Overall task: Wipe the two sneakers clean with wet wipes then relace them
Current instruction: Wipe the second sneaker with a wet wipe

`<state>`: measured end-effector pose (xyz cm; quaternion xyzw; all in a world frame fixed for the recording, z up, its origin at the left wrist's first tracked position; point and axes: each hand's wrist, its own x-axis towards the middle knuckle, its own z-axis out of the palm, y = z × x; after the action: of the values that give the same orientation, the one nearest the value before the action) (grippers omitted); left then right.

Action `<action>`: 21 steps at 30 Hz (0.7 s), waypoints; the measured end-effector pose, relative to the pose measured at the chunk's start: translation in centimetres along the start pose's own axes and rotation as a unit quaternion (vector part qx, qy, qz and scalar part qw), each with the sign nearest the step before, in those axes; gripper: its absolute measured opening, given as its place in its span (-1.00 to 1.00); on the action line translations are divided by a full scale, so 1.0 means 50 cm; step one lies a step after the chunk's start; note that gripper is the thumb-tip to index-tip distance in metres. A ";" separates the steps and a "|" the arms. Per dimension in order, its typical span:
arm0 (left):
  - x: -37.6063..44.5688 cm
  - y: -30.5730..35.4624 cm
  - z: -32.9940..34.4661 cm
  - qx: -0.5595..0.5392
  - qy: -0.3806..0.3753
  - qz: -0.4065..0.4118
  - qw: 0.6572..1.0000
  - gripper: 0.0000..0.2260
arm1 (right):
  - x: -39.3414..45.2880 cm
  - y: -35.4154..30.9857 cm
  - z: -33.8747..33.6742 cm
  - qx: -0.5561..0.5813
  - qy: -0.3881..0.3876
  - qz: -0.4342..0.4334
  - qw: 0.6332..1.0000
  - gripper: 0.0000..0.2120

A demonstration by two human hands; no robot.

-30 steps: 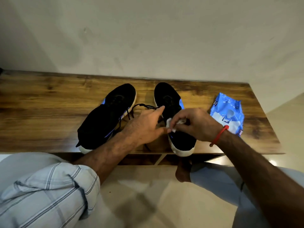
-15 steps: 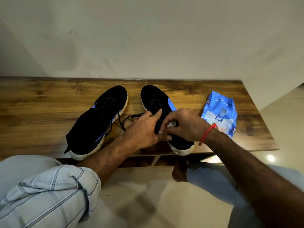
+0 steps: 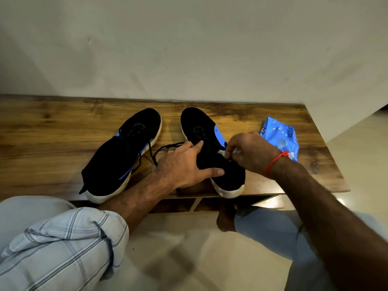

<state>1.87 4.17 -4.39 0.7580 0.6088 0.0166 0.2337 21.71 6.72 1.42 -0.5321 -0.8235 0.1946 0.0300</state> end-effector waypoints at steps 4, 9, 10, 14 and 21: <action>-0.001 0.001 0.002 0.013 -0.023 0.010 1.000 0.03 | -0.039 0.005 -0.057 0.046 -0.178 0.054 0.981 -0.83; -0.001 0.009 -0.005 0.017 -0.026 0.012 0.999 -0.01 | -0.033 0.022 -0.064 0.149 -0.081 0.062 0.984 -0.83; -0.002 0.011 -0.005 0.023 -0.023 0.010 0.999 -0.01 | -0.034 0.017 -0.057 0.114 -0.079 0.051 0.989 -0.82; 0.001 0.016 -0.004 0.054 -0.021 -0.002 0.998 0.06 | -0.040 -0.014 -0.040 0.008 -0.173 -0.021 0.985 -0.77; -0.012 0.010 -0.017 0.049 -0.018 0.021 0.998 -0.18 | -0.027 -0.045 -0.055 0.286 -0.179 -0.044 0.940 -0.89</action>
<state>1.89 3.85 -3.29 0.7812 0.5885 -0.0217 0.2070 21.04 5.49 4.96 -0.4210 -0.7474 0.5123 0.0414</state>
